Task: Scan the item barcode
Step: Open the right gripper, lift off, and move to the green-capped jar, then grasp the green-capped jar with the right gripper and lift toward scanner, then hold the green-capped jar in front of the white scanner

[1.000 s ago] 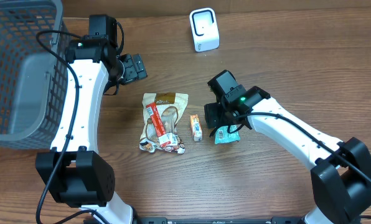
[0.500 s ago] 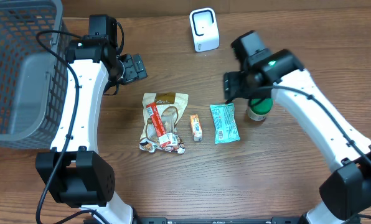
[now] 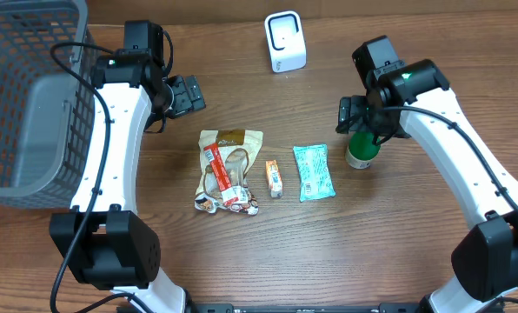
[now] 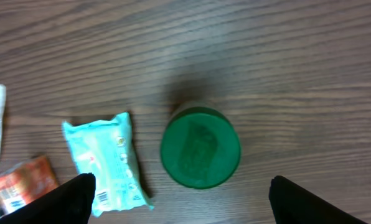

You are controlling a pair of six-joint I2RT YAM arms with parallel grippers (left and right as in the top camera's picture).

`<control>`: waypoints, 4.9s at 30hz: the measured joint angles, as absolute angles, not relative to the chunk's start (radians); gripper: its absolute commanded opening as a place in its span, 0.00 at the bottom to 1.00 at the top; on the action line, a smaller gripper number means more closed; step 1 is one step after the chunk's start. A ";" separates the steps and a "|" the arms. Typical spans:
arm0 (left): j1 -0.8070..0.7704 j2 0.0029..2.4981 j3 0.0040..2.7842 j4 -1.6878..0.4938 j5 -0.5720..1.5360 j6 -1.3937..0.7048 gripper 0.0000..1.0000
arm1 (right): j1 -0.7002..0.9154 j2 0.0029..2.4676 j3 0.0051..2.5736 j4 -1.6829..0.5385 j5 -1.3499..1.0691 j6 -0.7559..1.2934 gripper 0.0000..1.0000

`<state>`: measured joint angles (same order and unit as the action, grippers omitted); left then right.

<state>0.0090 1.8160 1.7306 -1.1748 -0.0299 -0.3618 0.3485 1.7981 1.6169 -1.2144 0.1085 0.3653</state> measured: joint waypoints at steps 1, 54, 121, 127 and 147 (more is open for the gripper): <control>0.009 1.816 1.731 -1.175 -0.030 -0.362 1.00 | 0.348 1.798 1.605 -1.203 0.113 0.366 0.92; 0.009 1.816 1.731 -1.175 -0.030 -0.362 1.00 | 0.348 1.919 1.332 -0.929 0.136 0.284 0.81; 0.009 1.816 1.731 -1.175 -0.030 -0.362 1.00 | 0.362 2.286 2.425 -0.948 -0.049 0.170 0.22; 0.009 1.816 1.731 -1.175 -0.030 -0.362 1.00 | 0.367 2.375 2.425 -0.775 -0.051 0.187 0.08; 0.009 1.816 1.731 -1.175 -0.030 -0.362 1.00 | 0.367 2.588 2.425 -0.283 -0.052 0.335 0.04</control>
